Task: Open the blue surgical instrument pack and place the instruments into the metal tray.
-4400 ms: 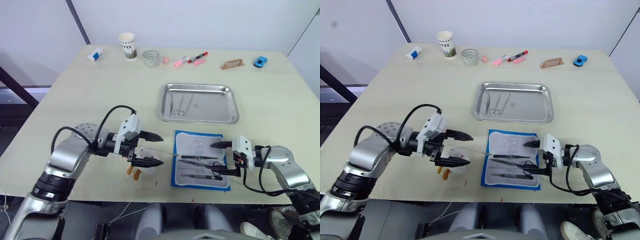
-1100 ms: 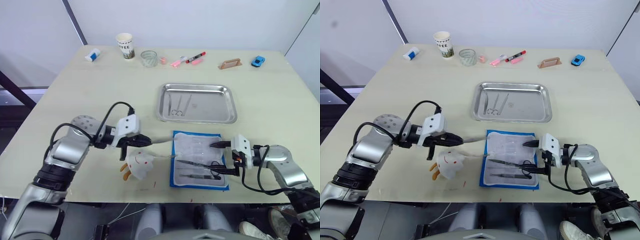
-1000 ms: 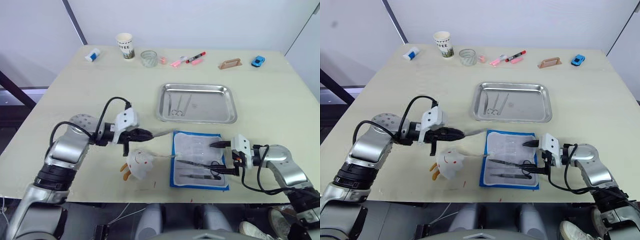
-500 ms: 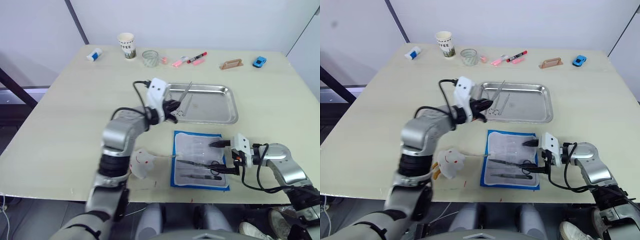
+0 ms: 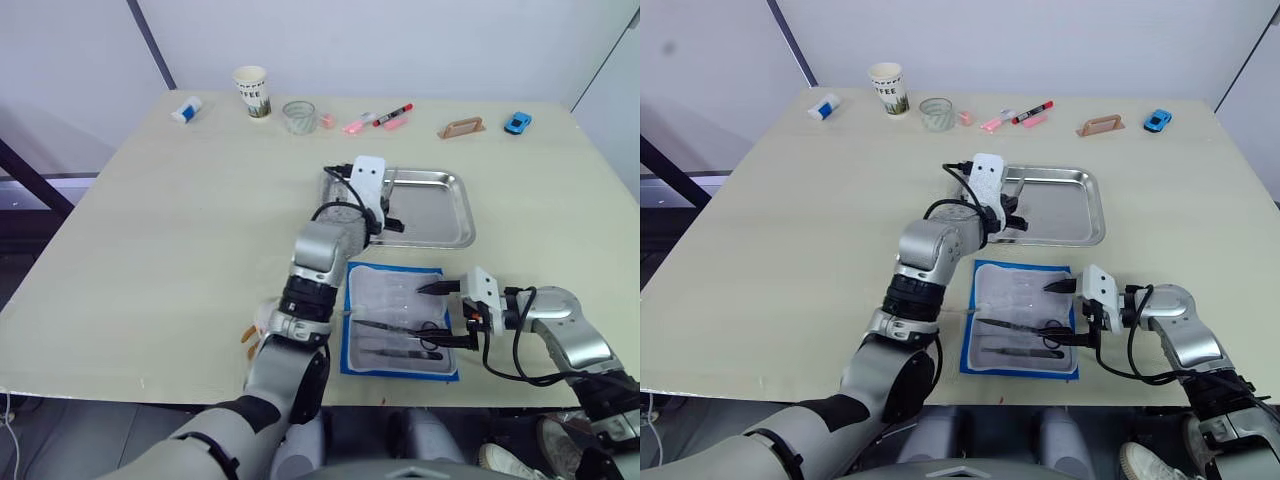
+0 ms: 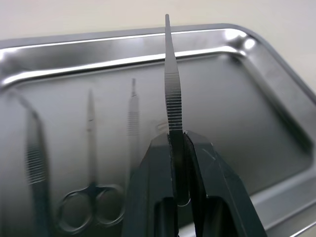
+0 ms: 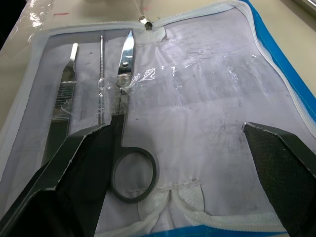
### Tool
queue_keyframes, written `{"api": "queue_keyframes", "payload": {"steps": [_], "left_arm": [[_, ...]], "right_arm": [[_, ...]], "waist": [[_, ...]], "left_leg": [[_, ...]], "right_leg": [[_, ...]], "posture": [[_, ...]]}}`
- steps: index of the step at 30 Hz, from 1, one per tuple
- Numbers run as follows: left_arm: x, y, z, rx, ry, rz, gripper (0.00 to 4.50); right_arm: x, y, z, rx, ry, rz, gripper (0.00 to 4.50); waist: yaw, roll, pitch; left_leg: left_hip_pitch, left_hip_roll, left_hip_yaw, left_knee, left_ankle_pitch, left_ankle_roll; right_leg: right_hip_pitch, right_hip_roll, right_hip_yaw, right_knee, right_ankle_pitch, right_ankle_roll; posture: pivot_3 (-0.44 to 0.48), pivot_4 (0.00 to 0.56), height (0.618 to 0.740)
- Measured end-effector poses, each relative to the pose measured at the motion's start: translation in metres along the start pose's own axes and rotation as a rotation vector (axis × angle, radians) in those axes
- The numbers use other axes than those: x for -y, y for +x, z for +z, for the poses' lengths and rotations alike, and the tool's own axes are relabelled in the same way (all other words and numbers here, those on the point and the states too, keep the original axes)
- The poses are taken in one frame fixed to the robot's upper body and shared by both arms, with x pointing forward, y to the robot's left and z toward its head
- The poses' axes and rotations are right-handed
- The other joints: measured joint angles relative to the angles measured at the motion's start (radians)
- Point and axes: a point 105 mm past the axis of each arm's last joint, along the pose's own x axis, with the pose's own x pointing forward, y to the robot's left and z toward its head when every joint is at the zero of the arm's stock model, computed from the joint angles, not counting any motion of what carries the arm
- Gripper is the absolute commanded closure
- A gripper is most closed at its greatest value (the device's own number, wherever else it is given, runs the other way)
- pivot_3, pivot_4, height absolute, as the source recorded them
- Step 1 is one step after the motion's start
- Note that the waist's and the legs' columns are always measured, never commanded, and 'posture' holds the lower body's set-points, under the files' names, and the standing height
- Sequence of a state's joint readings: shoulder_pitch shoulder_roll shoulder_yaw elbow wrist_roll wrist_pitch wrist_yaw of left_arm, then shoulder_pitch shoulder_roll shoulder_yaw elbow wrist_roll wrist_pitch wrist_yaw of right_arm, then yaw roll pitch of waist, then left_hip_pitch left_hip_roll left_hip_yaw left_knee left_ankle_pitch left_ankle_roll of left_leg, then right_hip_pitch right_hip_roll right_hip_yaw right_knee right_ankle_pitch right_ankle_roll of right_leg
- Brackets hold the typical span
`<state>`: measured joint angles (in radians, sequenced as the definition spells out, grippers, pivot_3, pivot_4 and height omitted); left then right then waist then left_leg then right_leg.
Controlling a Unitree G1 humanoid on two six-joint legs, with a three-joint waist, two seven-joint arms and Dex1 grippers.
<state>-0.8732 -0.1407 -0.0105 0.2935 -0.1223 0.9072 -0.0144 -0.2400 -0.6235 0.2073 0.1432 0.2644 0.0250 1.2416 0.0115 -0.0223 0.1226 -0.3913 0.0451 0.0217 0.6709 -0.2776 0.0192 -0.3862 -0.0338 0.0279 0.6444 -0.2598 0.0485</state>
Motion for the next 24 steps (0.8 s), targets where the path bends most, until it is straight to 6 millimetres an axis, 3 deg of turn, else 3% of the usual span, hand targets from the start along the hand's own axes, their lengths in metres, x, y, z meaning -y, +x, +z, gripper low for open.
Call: {"api": "queue_keyframes", "payload": {"steps": [7,24], "left_arm": [[-0.013,0.01,-0.016,-0.053,-0.036,0.072,4.47],[-0.001,0.017,-0.025,-0.085,-0.004,0.013,4.47]], "right_arm": [[-0.001,-0.002,-0.001,-0.003,0.005,-0.011,0.0],[-0.001,-0.002,0.0,-0.004,0.006,-0.013,0.0]], "waist": [[0.002,0.0,0.0],[0.001,0.0,0.0]], "left_leg": [[0.0,-0.001,0.0,0.0,0.001,-0.001],[0.0,-0.001,0.001,0.0,0.001,-0.002]], "right_leg": [[0.0,-0.001,0.0,0.0,0.0,0.0],[0.0,0.0,-0.001,0.0,0.0,0.0]], "posture": [[0.0,0.15,0.74],[0.0,0.15,0.74]]}}
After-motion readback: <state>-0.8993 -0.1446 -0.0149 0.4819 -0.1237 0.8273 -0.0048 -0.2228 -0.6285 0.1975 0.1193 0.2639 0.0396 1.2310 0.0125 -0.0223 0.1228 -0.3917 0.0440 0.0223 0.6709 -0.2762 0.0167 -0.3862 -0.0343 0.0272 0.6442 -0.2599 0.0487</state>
